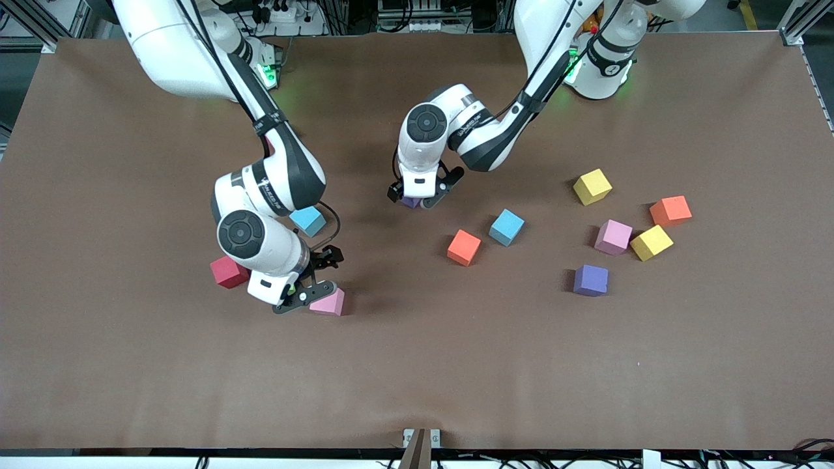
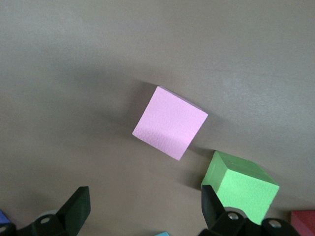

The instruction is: Form number 2 with 11 blocks

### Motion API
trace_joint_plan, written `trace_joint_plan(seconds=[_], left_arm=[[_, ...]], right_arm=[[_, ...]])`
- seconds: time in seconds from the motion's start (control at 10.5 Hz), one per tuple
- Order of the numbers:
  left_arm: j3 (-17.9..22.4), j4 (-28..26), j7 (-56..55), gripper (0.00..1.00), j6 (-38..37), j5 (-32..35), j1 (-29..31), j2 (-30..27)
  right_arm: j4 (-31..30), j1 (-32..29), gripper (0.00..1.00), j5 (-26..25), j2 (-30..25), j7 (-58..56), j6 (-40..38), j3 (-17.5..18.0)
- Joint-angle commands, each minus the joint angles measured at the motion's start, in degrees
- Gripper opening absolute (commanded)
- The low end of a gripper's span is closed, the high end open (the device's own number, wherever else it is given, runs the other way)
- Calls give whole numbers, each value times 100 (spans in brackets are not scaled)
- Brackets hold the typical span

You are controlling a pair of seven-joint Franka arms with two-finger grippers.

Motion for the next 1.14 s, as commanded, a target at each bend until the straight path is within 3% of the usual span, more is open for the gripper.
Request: trace_joint_plan(seconds=[0.0, 0.95, 1.04], left_arm=[[70, -90, -160, 100, 228, -69, -118, 80], [70, -248, -292, 100, 685, -86, -259, 335], [87, -257, -292, 92, 685, -77, -259, 344]], right_arm=[[354, -14, 100, 27, 305, 100, 82, -13], [399, -85, 100, 36, 648, 1206, 662, -39], [443, -85, 100, 36, 692, 1216, 680, -39]])
